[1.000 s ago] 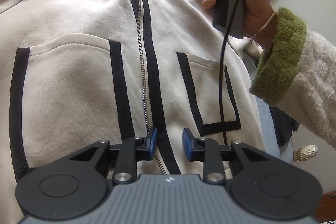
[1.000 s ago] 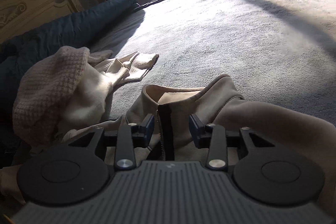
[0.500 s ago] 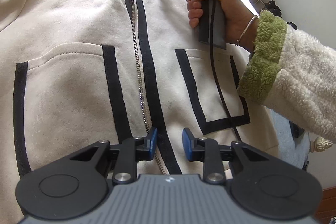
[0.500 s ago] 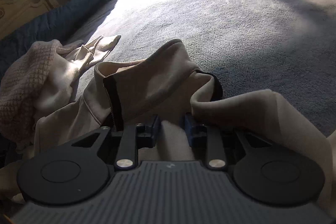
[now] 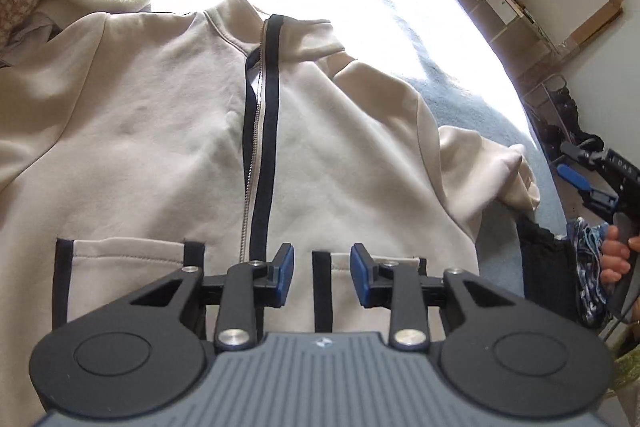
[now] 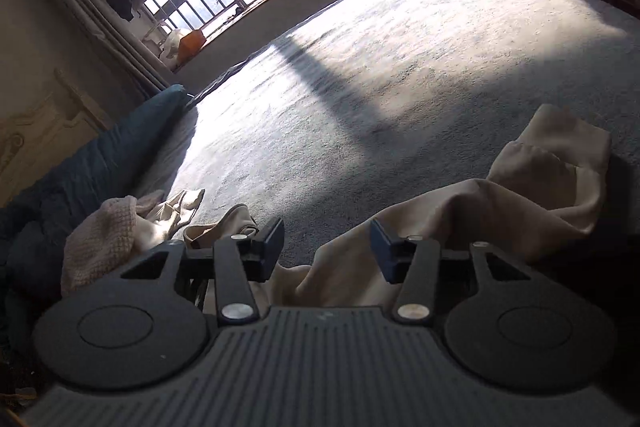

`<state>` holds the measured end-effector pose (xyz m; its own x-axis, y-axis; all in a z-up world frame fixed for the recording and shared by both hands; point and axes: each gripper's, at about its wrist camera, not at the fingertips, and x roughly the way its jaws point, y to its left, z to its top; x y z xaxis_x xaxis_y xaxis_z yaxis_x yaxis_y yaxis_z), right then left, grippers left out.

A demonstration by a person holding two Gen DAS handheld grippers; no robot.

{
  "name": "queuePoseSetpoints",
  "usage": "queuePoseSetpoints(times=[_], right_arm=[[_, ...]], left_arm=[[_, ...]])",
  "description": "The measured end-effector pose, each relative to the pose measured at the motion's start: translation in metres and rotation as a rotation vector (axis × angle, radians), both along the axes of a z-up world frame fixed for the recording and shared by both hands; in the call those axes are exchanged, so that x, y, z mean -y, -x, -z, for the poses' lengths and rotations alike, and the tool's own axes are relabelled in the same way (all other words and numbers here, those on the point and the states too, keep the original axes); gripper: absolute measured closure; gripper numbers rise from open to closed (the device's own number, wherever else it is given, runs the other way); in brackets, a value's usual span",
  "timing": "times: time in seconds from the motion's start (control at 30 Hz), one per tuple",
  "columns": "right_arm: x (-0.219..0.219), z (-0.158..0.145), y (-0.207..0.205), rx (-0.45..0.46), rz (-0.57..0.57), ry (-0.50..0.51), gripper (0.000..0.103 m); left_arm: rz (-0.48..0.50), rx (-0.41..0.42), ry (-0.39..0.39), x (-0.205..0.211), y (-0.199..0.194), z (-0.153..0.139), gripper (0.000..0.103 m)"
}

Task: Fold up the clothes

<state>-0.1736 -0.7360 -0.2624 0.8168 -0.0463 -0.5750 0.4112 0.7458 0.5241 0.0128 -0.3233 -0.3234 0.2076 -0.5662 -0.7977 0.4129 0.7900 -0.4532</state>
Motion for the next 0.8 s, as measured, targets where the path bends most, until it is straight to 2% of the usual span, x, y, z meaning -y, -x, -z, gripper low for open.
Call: queuePoseSetpoints(times=[0.1, 0.2, 0.3, 0.47, 0.63, 0.73, 0.8], right_arm=[[0.057, 0.012, 0.018, -0.081, 0.133, 0.012, 0.051], [0.104, 0.038, 0.015, -0.141, 0.238, -0.01, 0.047], [0.143, 0.07, 0.001, -0.189, 0.294, -0.092, 0.041], [0.19, 0.114, -0.008, -0.204, 0.399, -0.217, 0.04], [0.203, 0.132, -0.025, -0.179, 0.331, -0.257, 0.033], [0.201, 0.127, -0.034, -0.198, 0.291, -0.199, 0.034], [0.198, 0.119, -0.037, -0.19, 0.283, -0.116, 0.033]], left_arm=[[-0.068, -0.01, 0.034, 0.036, -0.01, 0.014, 0.072], [-0.115, -0.011, 0.051, 0.069, -0.014, 0.03, 0.072], [-0.107, 0.041, 0.041, 0.098, -0.012, 0.038, 0.072], [-0.091, 0.099, 0.02, 0.13, -0.008, 0.053, 0.072], [-0.11, 0.108, 0.015, 0.136, -0.008, 0.064, 0.071], [-0.114, 0.111, 0.017, 0.134, -0.007, 0.066, 0.07], [-0.112, 0.114, 0.016, 0.133, -0.006, 0.067, 0.07]])
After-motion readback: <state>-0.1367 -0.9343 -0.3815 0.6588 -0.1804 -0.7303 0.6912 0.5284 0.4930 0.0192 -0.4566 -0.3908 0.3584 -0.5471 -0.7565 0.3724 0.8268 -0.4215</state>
